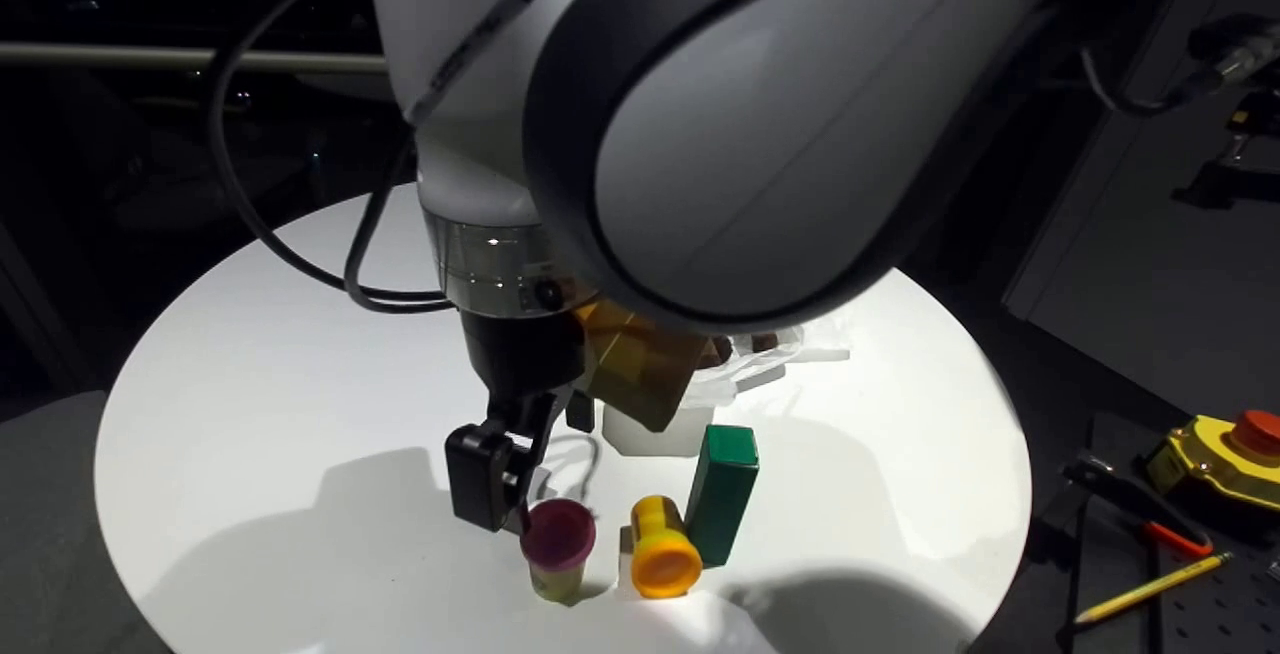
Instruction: Put the objects inside the plastic
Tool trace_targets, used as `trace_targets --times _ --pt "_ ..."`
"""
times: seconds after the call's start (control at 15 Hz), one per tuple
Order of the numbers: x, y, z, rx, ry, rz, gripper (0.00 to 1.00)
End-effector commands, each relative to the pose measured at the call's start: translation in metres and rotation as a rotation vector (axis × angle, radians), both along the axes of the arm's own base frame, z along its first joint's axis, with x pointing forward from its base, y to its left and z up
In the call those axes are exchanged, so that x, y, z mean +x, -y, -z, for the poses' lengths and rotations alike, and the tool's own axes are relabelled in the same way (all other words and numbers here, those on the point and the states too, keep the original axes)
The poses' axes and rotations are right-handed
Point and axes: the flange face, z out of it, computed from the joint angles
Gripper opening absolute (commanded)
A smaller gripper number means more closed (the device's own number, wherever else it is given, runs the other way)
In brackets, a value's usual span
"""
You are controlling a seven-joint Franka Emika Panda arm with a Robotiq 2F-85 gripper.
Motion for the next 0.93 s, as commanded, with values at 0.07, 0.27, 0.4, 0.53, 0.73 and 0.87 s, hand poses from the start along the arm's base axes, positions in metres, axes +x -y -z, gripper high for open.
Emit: trace_targets --times 0.07,0.27,0.4,0.53,0.73,0.87 --pt "0.005 0.005 -0.005 0.151 -0.065 -0.049 1.0" --pt "0.002 0.007 -0.005 0.168 -0.103 -0.044 1.0" --pt "-0.004 0.004 0.0 0.165 -0.124 -0.054 1.0" --pt "-0.011 0.0 0.008 0.151 -0.15 -0.069 1.0" --pt "-0.017 -0.006 0.018 0.133 -0.182 -0.086 1.0" --pt "-0.018 -0.006 0.023 0.119 -0.183 -0.085 1.0"
